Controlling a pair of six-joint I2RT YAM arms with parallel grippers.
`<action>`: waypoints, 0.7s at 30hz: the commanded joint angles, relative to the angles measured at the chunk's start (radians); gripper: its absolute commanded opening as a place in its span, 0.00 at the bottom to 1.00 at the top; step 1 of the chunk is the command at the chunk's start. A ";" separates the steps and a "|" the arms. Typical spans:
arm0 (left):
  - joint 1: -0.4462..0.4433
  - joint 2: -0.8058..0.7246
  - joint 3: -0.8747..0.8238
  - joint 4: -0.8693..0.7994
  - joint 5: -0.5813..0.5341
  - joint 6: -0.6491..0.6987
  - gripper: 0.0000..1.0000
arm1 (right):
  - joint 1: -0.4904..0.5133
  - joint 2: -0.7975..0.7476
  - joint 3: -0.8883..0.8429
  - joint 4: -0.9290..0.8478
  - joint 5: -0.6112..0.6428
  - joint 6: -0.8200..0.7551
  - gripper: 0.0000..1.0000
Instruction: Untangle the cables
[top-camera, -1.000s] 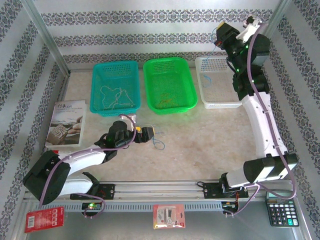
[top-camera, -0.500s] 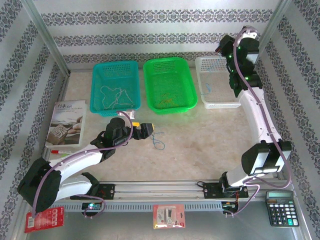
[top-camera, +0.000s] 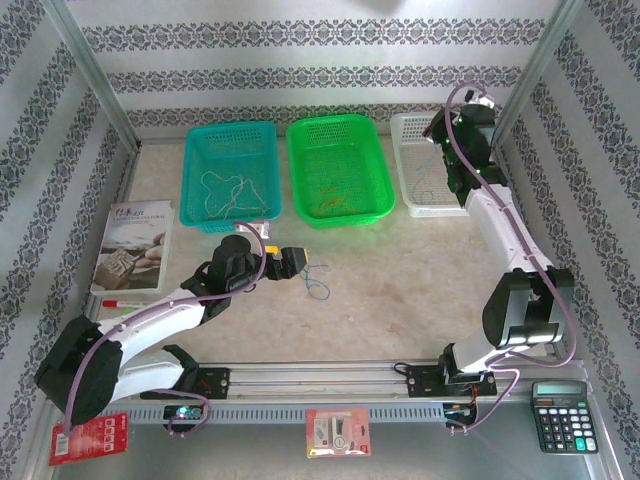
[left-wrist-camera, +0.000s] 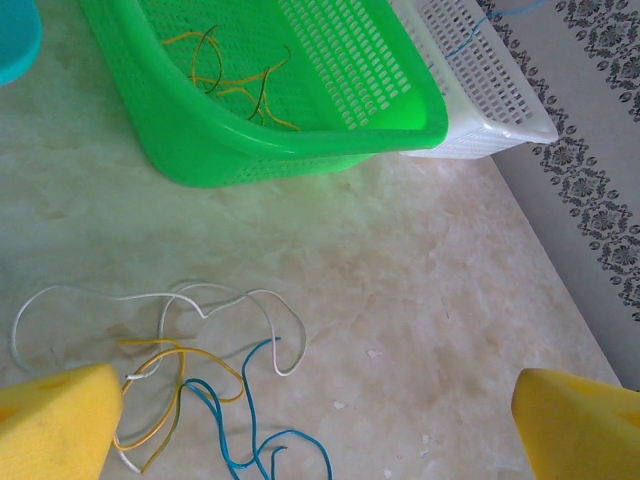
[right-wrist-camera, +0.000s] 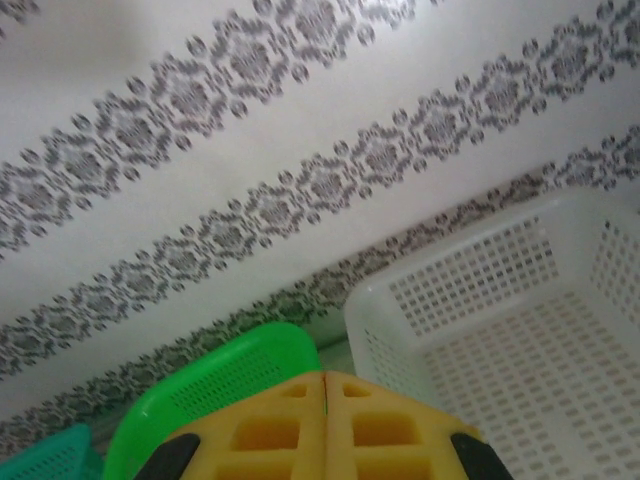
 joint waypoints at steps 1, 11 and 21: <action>-0.008 -0.015 0.026 -0.024 -0.002 0.014 1.00 | 0.002 0.007 -0.050 0.053 0.030 -0.003 0.00; -0.007 -0.036 0.018 -0.029 -0.001 0.003 1.00 | -0.020 0.078 -0.056 -0.006 -0.028 0.018 0.48; -0.007 -0.049 0.005 -0.020 -0.008 -0.007 1.00 | -0.006 0.001 -0.071 -0.004 -0.120 0.070 0.56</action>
